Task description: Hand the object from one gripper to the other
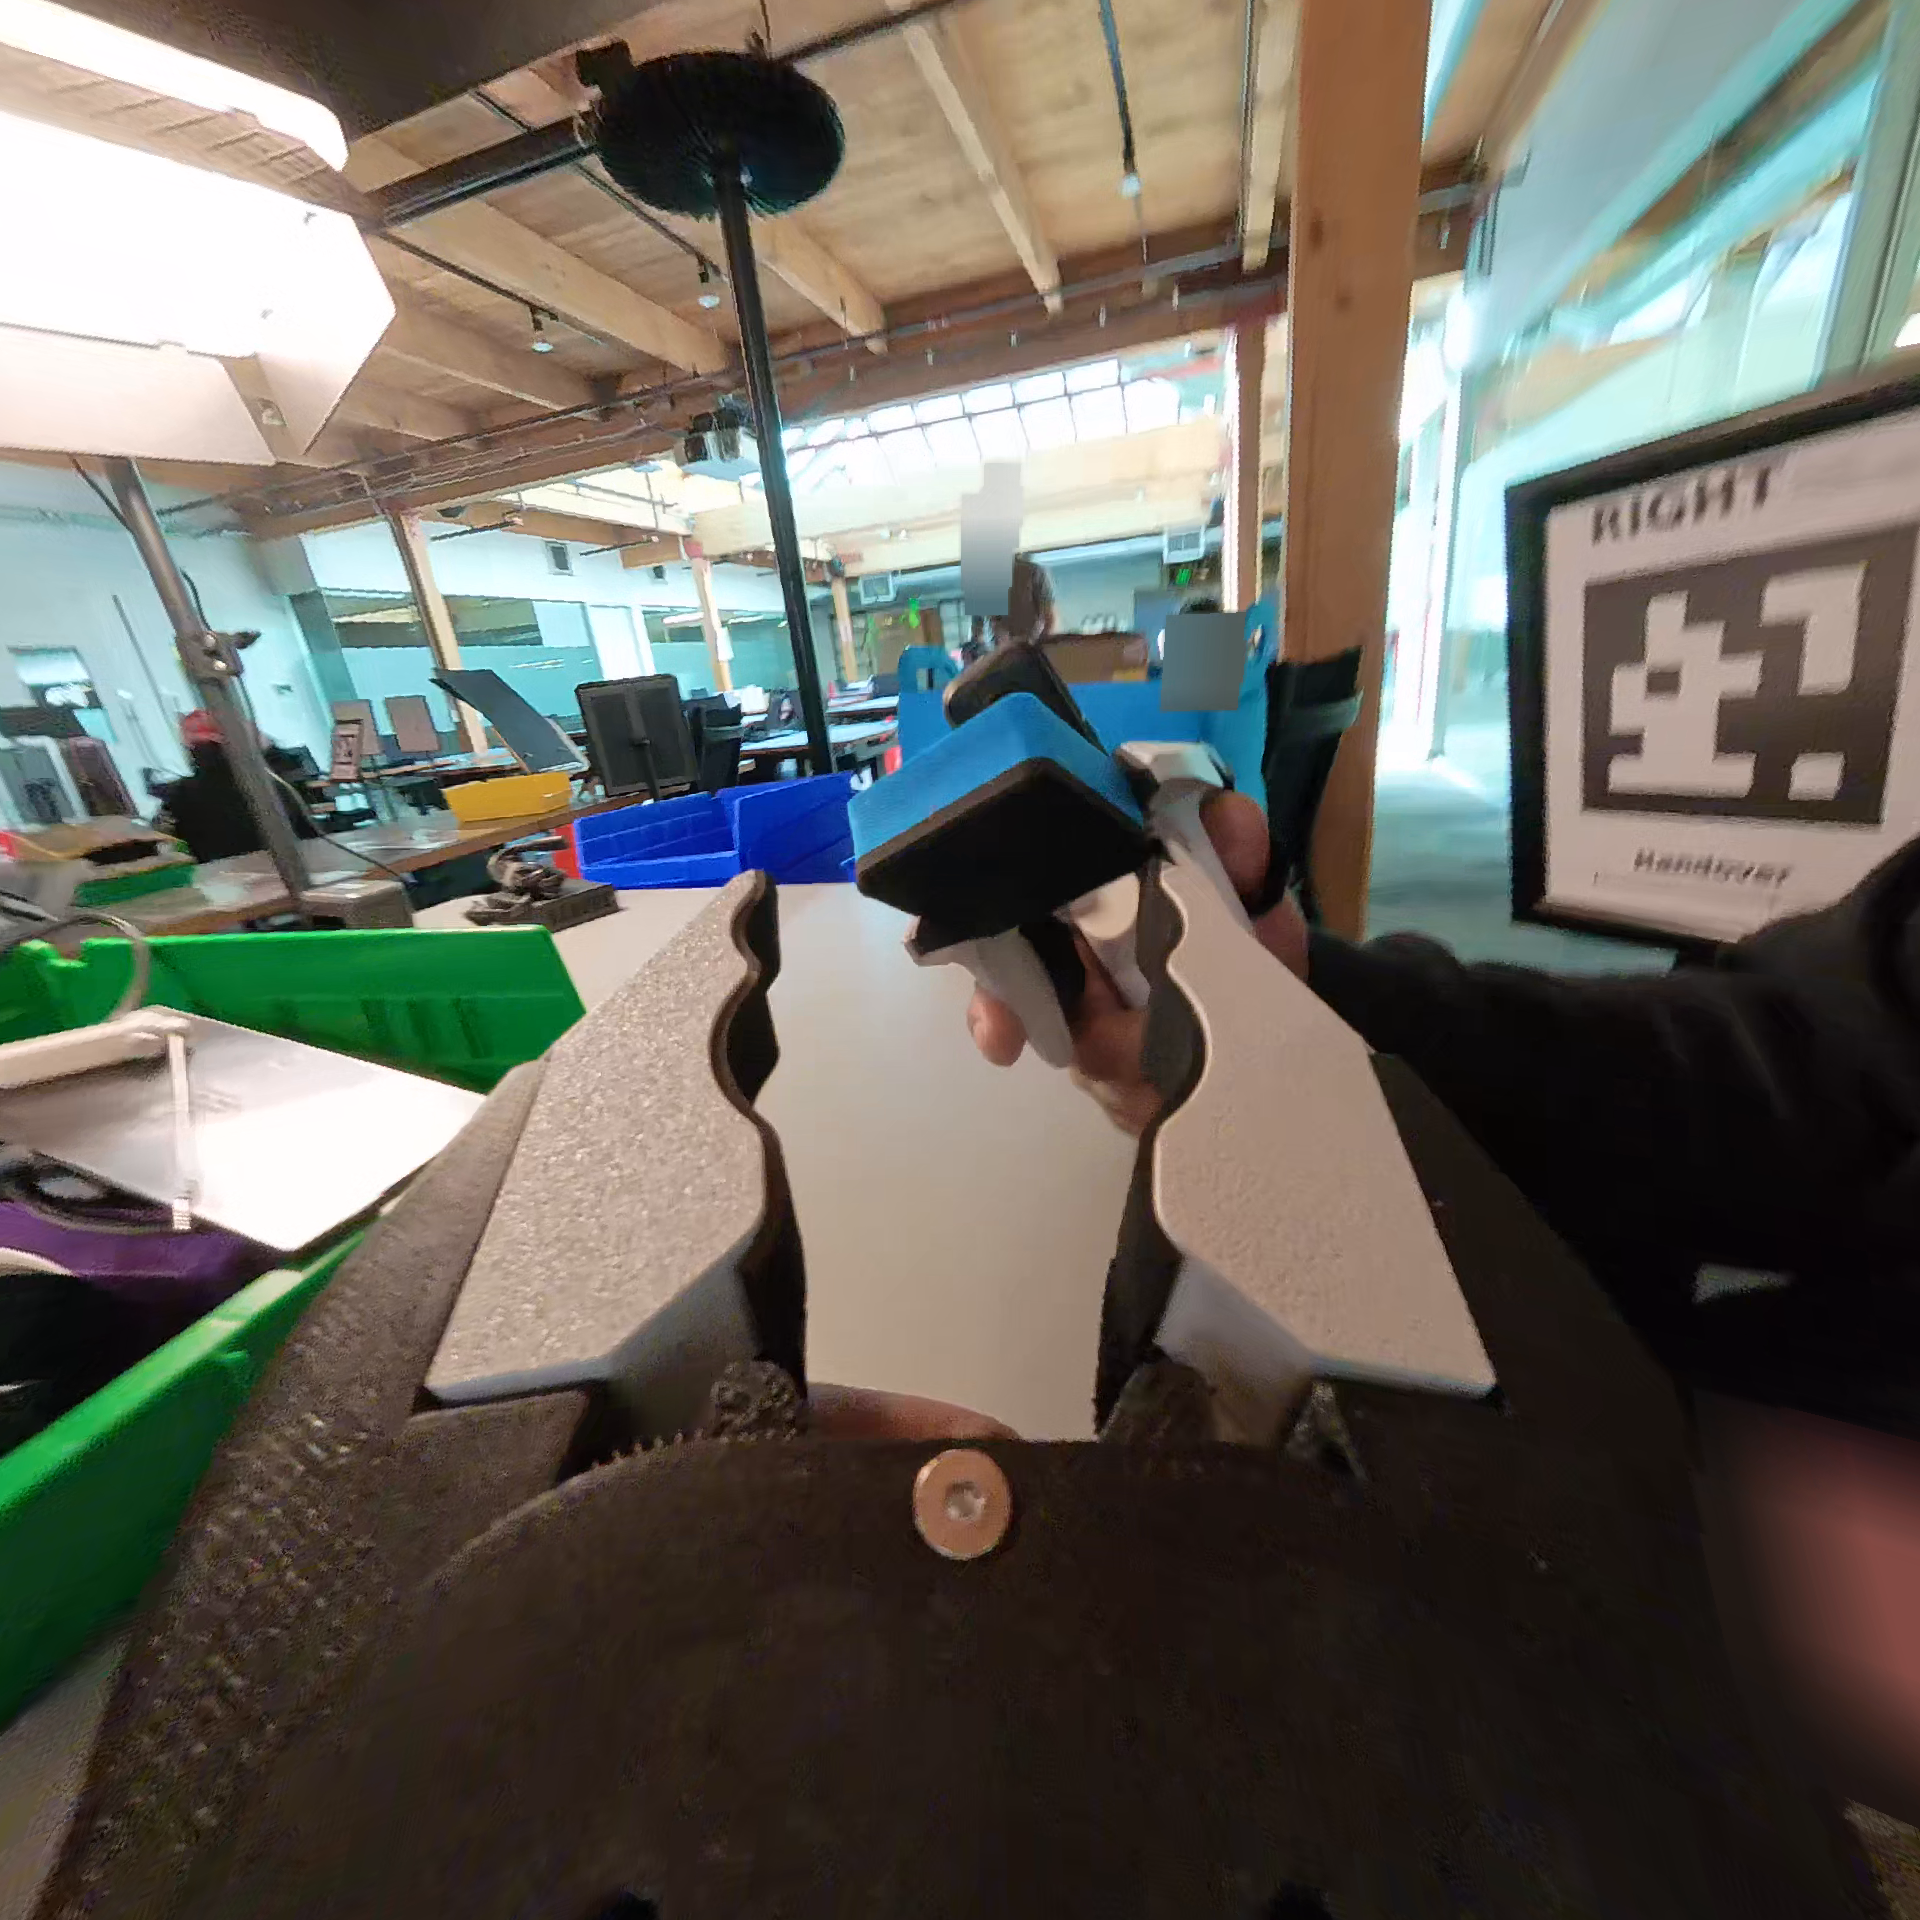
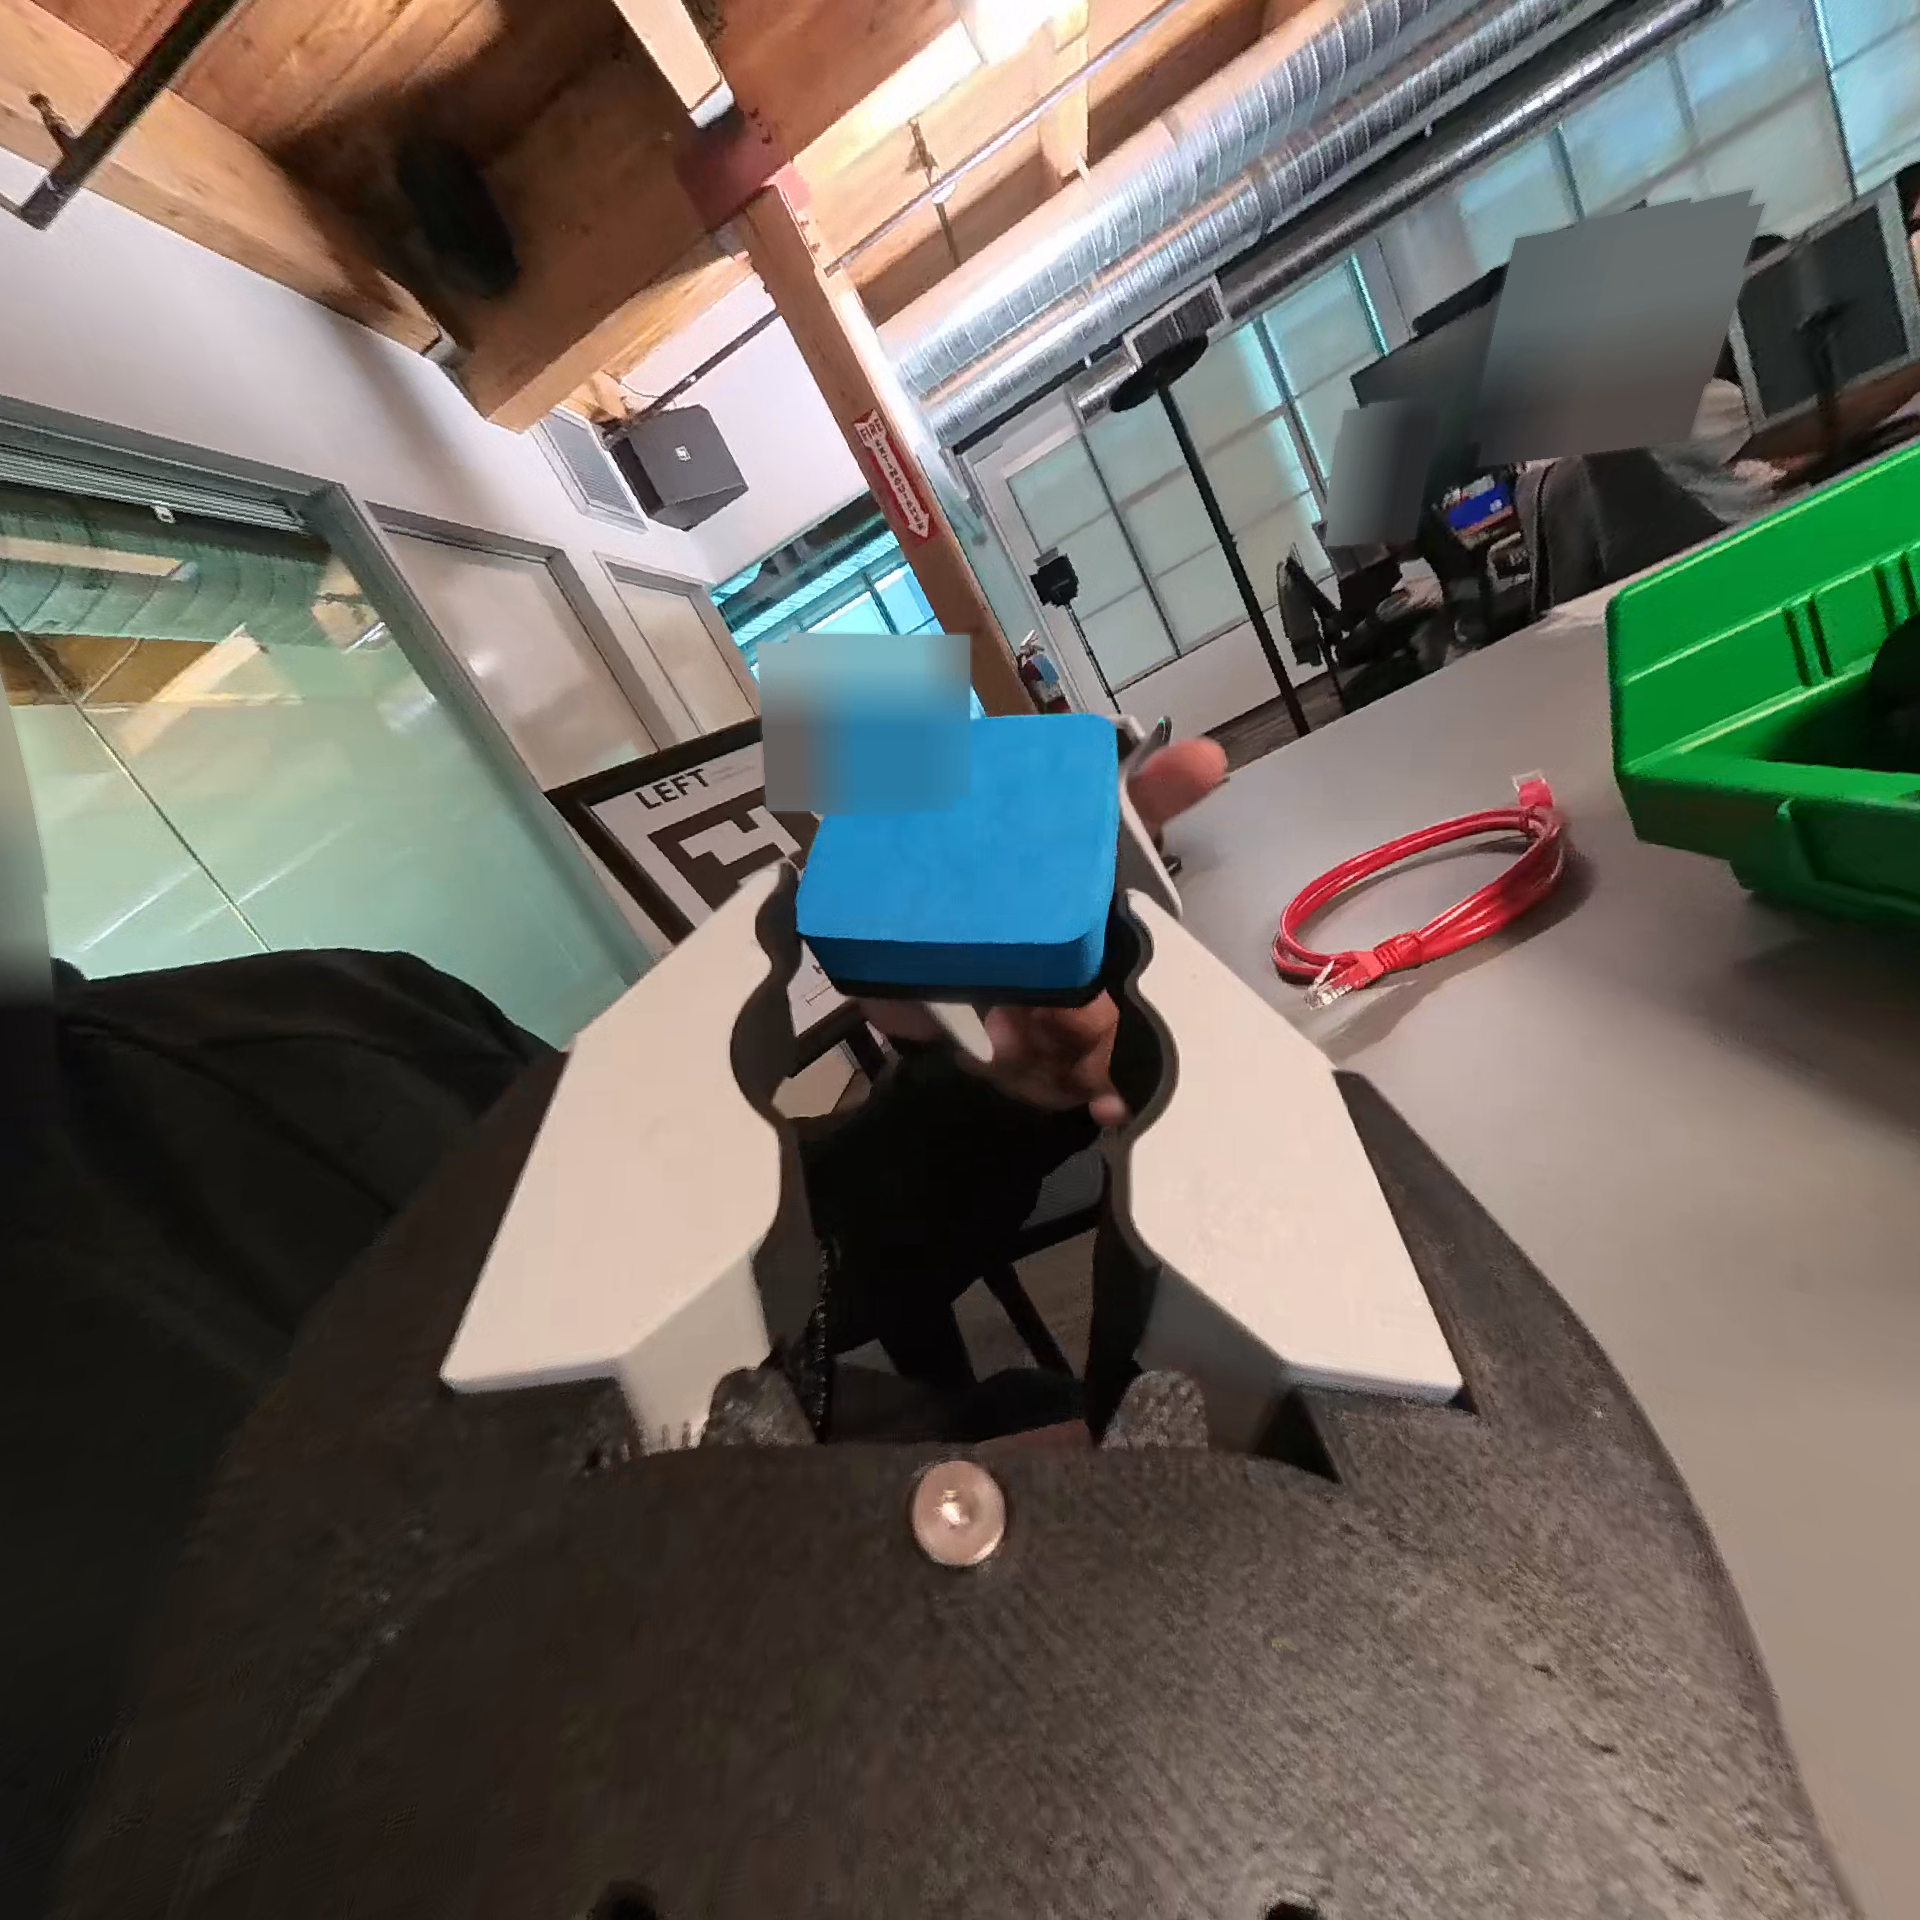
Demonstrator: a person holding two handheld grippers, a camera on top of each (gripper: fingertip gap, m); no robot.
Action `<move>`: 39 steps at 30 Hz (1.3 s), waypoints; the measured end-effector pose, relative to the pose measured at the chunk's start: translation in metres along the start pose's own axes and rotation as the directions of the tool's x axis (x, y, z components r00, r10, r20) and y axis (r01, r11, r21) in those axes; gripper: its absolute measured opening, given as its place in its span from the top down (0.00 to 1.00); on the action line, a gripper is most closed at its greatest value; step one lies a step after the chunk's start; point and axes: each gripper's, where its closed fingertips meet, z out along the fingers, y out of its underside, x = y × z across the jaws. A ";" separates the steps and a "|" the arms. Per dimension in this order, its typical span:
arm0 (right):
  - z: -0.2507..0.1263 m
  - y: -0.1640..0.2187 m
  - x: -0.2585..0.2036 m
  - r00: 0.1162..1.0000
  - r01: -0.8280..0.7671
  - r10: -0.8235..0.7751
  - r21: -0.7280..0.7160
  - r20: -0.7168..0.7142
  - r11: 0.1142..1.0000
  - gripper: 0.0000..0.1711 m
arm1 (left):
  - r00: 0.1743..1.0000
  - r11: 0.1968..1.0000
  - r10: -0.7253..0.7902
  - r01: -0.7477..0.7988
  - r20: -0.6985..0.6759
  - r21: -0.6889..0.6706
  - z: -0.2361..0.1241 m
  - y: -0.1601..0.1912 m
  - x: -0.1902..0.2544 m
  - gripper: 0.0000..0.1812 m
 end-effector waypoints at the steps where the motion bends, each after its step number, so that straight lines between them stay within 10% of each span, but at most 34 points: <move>1: 0.001 0.002 0.001 1.000 -0.008 0.008 -0.014 -0.006 1.000 0.65 | 0.999 0.998 0.050 -0.049 0.015 -0.024 -0.002 0.001 -0.001 0.60; 6: 0.005 0.026 0.001 0.998 -0.040 0.032 -0.172 -0.049 0.984 0.65 | 0.920 0.911 0.392 -0.386 0.016 -0.145 -0.017 -0.002 0.006 0.66; 11: 0.007 0.038 0.004 0.995 -0.078 0.059 -0.242 -0.082 0.967 0.65 | 0.734 0.659 0.673 -0.654 -0.097 -0.372 -0.026 0.024 0.008 0.70; 21: 0.007 0.055 0.014 0.985 -0.072 0.016 -0.324 -0.173 0.943 0.65 | 0.627 0.533 0.766 -0.743 -0.142 -0.405 -0.014 0.041 0.011 0.83; 30: -0.001 -0.007 0.021 0.785 0.479 -0.499 -0.151 -0.369 0.865 0.60 | 0.969 0.966 0.081 -0.018 0.233 -0.260 -0.002 0.022 -0.029 0.86; 34: -0.004 -0.010 0.033 0.516 0.676 -0.717 -0.291 -0.469 0.677 0.55 | 0.877 0.896 -0.362 0.421 0.316 -0.143 -0.005 0.031 -0.044 0.86; 39: -0.002 -0.003 0.050 0.268 0.723 -0.830 -0.467 -0.489 0.509 0.52 | 0.796 0.810 -0.495 0.568 0.348 -0.148 -0.001 0.044 -0.036 0.86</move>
